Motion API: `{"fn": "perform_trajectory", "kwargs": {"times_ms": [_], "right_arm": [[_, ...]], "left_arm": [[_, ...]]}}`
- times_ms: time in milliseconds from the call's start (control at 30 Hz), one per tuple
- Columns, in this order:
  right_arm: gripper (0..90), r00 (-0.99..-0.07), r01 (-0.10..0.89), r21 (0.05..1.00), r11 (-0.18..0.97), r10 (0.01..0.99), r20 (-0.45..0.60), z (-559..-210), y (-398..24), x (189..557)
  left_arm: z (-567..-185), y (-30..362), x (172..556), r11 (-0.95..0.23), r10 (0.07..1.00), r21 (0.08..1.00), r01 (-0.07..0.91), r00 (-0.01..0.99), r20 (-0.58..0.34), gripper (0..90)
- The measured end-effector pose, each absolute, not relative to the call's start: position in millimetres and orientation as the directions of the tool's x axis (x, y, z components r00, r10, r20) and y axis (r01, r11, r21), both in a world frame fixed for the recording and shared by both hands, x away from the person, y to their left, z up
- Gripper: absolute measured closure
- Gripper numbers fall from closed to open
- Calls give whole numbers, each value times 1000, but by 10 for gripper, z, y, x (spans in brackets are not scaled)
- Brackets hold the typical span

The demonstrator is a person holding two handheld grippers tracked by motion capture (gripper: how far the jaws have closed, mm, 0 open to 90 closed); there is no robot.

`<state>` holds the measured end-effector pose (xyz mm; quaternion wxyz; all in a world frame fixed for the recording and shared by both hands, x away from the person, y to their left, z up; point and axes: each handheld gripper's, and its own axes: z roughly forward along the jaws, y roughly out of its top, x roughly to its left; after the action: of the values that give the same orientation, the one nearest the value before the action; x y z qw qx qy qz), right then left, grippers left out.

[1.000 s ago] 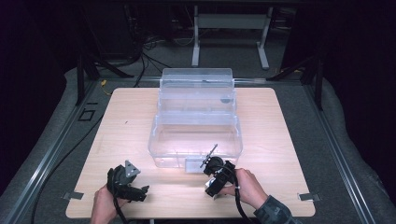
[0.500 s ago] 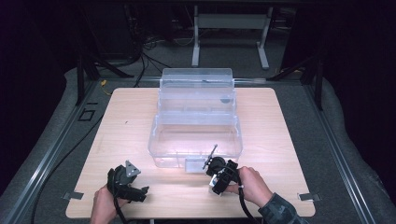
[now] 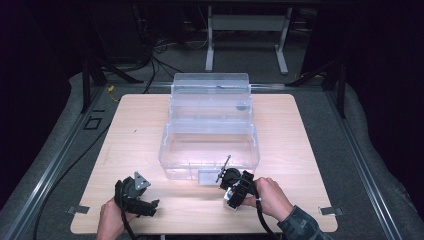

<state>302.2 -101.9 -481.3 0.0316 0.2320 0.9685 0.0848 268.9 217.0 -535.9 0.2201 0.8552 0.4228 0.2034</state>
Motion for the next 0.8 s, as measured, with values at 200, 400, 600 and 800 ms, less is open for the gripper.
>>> {"fn": "perform_trajectory", "kwargs": {"times_ms": [200, 400, 600, 800], "right_arm": [[460, -909, 411, 195, 890, 418, 9, -4737, -1082, 2992], [460, -900, 425, 196, 884, 435, -9, -4673, -1193, 3009], [460, -885, 452, 203, 869, 465, -20, -4616, -1329, 3016], [460, -868, 479, 200, 855, 495, -32, -4586, -1489, 3034]], "left_arm": [[-5367, 2161, 2693, -549, 810, 545, 634, 564, 159, 24], [-5361, 2165, 2690, -549, 810, 548, 631, 564, 161, 25], [-5363, 2152, 2687, -556, 806, 546, 627, 568, 168, 25], [-5364, 2154, 2688, -555, 806, 547, 627, 567, 168, 26]]}}
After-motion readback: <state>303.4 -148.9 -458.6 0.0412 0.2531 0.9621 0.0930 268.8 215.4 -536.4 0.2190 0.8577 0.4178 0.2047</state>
